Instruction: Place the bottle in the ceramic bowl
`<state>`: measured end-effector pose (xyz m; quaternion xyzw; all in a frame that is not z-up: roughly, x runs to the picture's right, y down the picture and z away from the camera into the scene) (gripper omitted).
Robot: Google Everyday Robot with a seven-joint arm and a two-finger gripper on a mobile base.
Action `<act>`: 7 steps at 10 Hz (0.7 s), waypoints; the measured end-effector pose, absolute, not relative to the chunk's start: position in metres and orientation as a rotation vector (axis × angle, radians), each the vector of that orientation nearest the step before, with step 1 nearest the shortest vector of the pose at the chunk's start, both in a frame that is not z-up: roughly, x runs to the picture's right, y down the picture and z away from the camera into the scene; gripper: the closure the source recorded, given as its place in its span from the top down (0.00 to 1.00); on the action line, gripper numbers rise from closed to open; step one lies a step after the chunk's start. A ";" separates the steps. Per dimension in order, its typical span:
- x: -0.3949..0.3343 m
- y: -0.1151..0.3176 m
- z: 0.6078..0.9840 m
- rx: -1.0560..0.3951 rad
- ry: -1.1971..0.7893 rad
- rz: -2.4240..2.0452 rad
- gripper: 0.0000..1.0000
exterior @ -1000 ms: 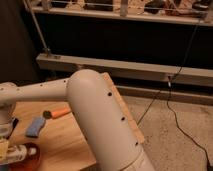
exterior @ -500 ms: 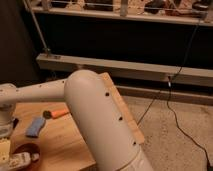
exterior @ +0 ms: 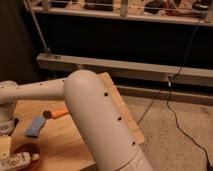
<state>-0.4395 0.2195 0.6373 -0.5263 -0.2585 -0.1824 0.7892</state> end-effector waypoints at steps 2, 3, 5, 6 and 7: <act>-0.411 0.185 0.664 -1.075 -0.465 -0.284 0.80; -0.389 0.166 0.681 -1.035 -0.401 -0.217 0.80; -0.330 0.138 0.714 -0.946 -0.242 -0.074 0.80; -0.304 0.130 0.725 -0.911 -0.169 -0.017 0.80; -0.289 0.126 0.730 -0.884 -0.114 0.023 0.80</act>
